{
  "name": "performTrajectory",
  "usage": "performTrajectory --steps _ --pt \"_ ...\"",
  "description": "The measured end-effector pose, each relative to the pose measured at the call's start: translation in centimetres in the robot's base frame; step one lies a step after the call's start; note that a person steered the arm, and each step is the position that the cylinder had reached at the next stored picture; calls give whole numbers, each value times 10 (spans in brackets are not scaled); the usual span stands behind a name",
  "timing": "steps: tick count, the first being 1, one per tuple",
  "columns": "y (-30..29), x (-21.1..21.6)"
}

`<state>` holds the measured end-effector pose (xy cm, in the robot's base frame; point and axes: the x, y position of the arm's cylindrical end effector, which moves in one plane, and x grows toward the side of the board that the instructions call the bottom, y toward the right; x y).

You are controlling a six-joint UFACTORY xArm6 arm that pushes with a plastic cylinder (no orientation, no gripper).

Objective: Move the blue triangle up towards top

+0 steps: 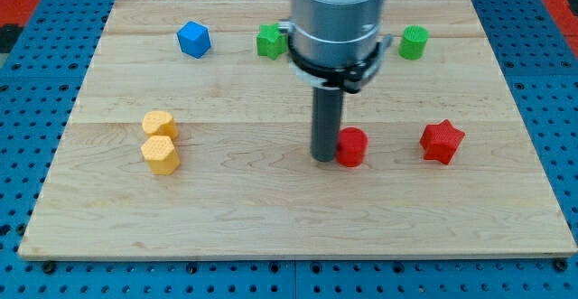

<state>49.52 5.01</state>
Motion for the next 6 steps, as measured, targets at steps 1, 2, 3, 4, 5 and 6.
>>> performTrajectory --steps 1,2,3,4,5,6 --pt "21 0" --pt "21 -3" --pt "11 -61" --pt "10 -130" --pt "10 -140" --pt "12 -142"
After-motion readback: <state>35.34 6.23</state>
